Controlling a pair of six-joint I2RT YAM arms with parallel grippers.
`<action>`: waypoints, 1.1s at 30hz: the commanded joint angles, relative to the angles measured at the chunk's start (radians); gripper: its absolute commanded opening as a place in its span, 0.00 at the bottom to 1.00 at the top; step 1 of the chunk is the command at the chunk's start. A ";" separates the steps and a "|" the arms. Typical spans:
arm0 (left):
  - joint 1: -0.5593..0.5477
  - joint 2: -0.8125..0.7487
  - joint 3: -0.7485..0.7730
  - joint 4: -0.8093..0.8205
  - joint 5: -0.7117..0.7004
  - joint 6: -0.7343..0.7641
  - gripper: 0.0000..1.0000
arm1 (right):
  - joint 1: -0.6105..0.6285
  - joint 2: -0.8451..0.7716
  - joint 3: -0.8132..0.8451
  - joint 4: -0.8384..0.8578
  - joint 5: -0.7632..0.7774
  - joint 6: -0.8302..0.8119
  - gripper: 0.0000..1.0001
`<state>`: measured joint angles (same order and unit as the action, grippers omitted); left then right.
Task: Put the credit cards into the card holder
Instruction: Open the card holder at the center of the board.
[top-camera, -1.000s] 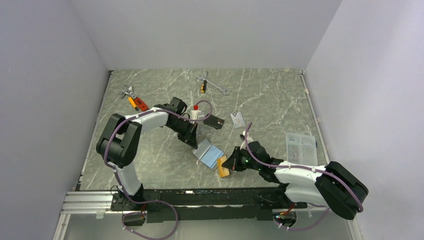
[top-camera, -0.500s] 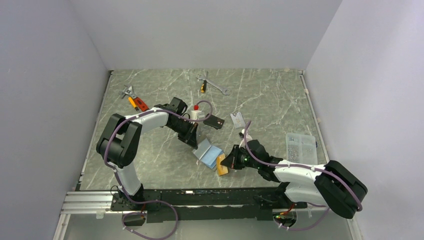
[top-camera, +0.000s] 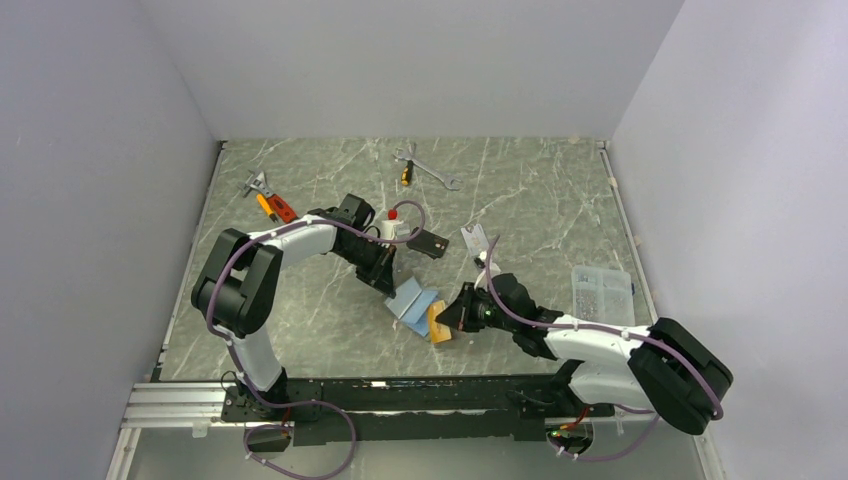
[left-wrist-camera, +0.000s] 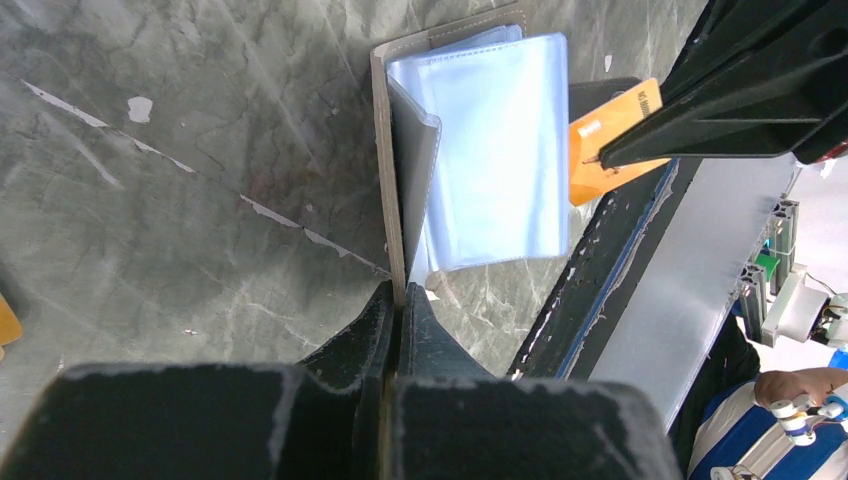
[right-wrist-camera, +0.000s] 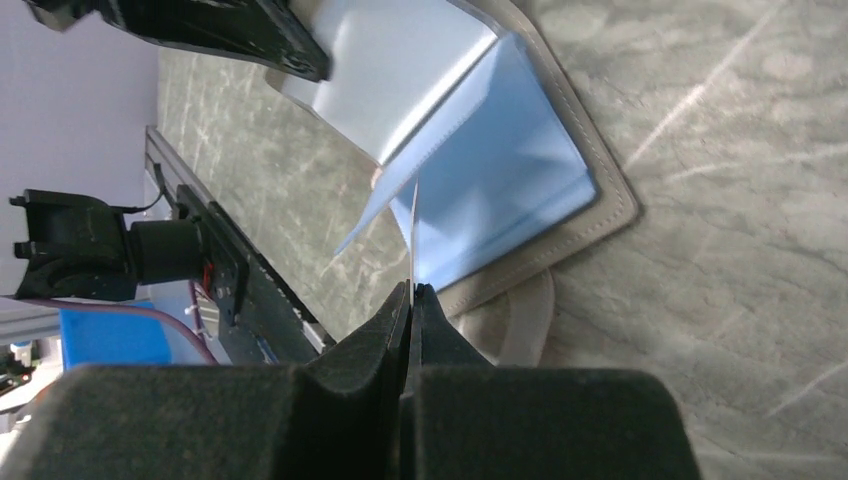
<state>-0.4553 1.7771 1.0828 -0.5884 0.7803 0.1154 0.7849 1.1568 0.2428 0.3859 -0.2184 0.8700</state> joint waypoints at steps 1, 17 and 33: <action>-0.005 -0.043 0.001 0.007 0.017 0.011 0.00 | -0.003 0.020 0.079 0.051 -0.015 -0.032 0.00; 0.019 -0.024 0.003 0.002 0.037 -0.003 0.10 | -0.002 0.232 0.177 0.161 -0.082 -0.040 0.00; 0.077 -0.047 -0.053 0.041 0.044 -0.049 0.66 | -0.001 0.396 0.271 0.211 -0.127 -0.045 0.00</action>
<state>-0.3962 1.7771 1.0485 -0.5793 0.7891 0.0826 0.7849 1.5322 0.4675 0.5262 -0.3244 0.8444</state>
